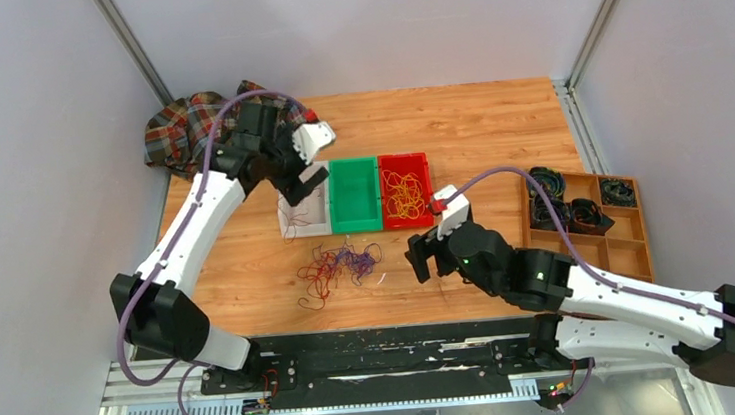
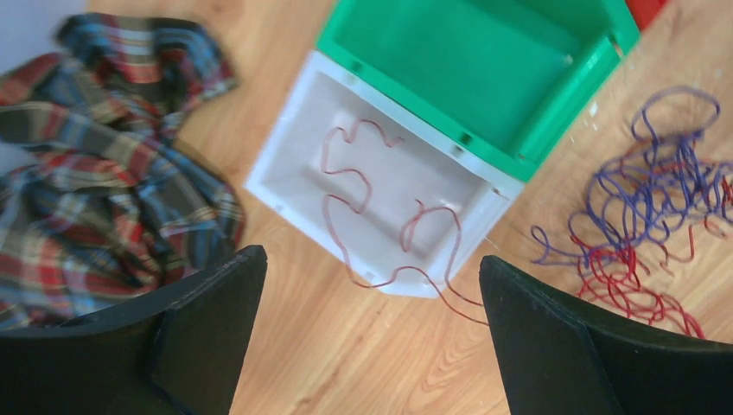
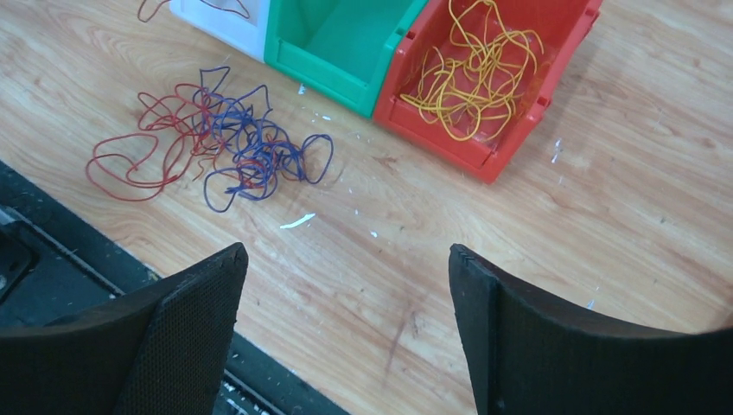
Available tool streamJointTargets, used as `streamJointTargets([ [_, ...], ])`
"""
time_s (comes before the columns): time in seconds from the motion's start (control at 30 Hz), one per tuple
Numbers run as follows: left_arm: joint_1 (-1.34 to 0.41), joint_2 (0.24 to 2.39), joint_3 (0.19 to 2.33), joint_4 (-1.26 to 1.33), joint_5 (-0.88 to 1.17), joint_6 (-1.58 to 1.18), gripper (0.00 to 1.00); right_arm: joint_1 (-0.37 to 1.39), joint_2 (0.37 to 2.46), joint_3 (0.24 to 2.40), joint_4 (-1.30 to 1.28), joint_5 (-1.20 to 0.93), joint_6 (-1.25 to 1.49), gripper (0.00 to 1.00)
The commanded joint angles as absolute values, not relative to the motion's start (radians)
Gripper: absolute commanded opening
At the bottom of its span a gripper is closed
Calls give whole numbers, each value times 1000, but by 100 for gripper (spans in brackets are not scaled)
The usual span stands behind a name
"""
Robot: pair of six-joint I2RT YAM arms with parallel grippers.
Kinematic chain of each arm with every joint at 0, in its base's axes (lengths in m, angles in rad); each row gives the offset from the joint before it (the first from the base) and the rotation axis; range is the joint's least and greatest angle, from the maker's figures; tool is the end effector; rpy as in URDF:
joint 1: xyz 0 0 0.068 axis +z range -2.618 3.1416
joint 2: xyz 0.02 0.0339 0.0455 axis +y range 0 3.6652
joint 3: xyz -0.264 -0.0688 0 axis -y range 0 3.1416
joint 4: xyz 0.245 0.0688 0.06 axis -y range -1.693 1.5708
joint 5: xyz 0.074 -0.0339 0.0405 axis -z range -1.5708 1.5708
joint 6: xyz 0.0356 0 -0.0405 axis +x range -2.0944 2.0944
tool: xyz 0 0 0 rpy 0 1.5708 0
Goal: Untangle the cables
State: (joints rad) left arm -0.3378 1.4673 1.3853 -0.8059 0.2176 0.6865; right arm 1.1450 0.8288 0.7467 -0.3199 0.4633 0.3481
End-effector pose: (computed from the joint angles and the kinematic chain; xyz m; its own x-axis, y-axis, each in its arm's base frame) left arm 0.2904 -0.1101 0.3314 -0.2795 0.7541 -0.5942 0.8136 0.5147 0.2704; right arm 0.0922 0.1647 0.3064 -0.3719 -0.0811 -0.9247 -0.5510 0.8210 0.1496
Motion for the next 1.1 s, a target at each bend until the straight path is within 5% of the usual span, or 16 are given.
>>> streamJointTargets([
  [0.0,-273,1431,1495,-810,249,554,98,1124,921,810,-183,486,271,86],
  [0.5,-184,1296,1437,-637,74,523,98,1032,1012,720,47,600,346,87],
  [0.67,-180,1322,1422,-601,25,503,98,976,1022,708,67,462,373,87],
  [1.07,-174,1302,1359,-680,178,530,98,1088,1241,823,54,350,357,87],
])
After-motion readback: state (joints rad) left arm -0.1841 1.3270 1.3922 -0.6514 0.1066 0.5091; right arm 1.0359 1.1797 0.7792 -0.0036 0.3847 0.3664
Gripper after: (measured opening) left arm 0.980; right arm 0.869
